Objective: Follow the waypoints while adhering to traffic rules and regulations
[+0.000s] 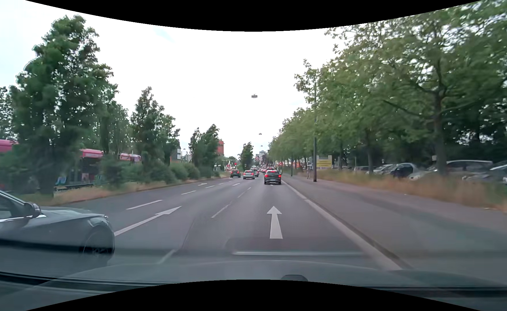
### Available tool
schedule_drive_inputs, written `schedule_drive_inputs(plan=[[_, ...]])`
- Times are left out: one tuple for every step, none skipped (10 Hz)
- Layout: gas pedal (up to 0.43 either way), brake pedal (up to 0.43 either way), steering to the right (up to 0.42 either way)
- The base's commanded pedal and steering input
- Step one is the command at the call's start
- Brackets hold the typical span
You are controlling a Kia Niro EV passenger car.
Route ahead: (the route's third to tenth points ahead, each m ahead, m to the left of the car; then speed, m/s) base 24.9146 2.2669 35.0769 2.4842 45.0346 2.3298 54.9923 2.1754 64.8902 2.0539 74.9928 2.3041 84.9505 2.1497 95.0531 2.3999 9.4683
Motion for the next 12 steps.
schedule_drive_inputs(plan=[[0.000, 0.171, -0.004], [0.000, 0.171, -0.004], [0.000, 0.171, -0.005], [0.000, 0.171, -0.004], [0.000, 0.171, -0.005], [0.000, 0.171, -0.005], [0.000, 0.171, -0.004], [0.000, 0.165, -0.004], [0.000, 0.159, -0.005], [0.000, 0.140, -0.004], [0.000, 0.128, -0.004], [0.000, 0.122, -0.005]])
